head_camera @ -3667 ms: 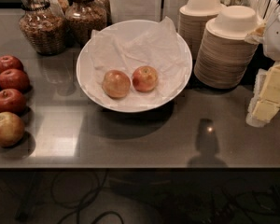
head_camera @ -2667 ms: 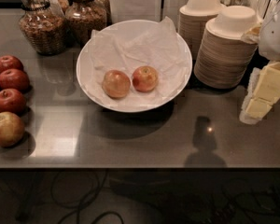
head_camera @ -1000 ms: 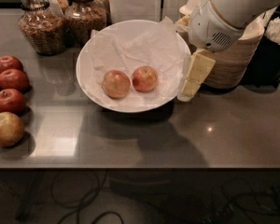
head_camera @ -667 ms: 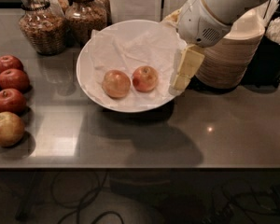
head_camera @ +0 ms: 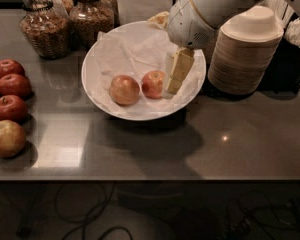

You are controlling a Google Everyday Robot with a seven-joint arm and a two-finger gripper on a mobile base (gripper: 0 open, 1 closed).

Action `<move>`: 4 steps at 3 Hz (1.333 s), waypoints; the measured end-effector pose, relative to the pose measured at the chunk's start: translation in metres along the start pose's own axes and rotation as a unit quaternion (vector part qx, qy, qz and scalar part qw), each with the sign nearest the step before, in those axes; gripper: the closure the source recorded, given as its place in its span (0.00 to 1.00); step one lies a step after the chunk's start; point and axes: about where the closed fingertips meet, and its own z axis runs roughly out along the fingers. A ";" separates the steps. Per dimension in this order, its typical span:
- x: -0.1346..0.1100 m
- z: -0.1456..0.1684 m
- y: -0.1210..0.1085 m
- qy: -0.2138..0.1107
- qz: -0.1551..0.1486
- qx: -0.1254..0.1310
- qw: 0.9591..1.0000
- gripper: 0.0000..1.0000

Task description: Pick apple from white bowl

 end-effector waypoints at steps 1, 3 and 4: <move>0.000 0.000 0.000 0.000 0.000 0.000 1.000 0.00; 0.004 0.037 -0.001 -0.006 0.018 -0.003 1.000 0.00; 0.005 0.051 -0.003 -0.009 0.021 -0.007 1.000 0.09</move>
Offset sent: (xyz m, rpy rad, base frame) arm 0.0108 0.0201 -0.0347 0.0306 0.0226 -0.0362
